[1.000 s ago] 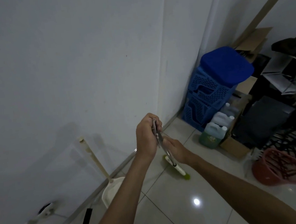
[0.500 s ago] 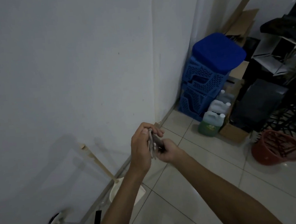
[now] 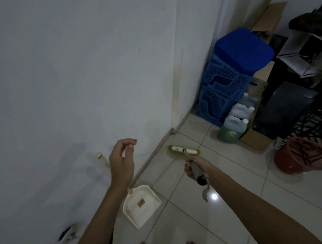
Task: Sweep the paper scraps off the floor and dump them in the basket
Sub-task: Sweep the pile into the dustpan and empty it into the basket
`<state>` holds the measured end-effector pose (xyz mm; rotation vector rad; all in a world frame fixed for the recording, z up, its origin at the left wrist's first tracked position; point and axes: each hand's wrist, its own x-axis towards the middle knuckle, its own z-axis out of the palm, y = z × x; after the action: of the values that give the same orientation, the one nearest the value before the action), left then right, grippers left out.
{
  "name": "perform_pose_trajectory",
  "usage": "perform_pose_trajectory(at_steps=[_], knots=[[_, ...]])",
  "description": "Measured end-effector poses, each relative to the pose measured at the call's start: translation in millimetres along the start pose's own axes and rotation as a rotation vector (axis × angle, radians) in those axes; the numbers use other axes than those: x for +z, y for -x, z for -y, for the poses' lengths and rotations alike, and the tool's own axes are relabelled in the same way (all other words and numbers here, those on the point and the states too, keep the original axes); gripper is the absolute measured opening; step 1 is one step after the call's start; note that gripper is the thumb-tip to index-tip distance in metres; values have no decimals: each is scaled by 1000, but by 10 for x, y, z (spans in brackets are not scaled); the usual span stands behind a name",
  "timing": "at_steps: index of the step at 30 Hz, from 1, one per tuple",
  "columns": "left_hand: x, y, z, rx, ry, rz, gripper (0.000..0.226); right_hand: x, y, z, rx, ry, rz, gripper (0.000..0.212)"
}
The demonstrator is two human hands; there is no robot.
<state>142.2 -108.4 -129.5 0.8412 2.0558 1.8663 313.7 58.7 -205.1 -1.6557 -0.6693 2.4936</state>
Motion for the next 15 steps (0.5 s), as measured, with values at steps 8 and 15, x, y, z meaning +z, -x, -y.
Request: perform_pose_trajectory(at_steps=[8, 15], knots=[[-559, -355, 716, -339, -460, -219, 36, -219, -217, -209, 149, 201, -120, 25], [-745, -637, 1250, -477, -460, -115, 44, -336, -249, -377, 240, 433, -271, 27]])
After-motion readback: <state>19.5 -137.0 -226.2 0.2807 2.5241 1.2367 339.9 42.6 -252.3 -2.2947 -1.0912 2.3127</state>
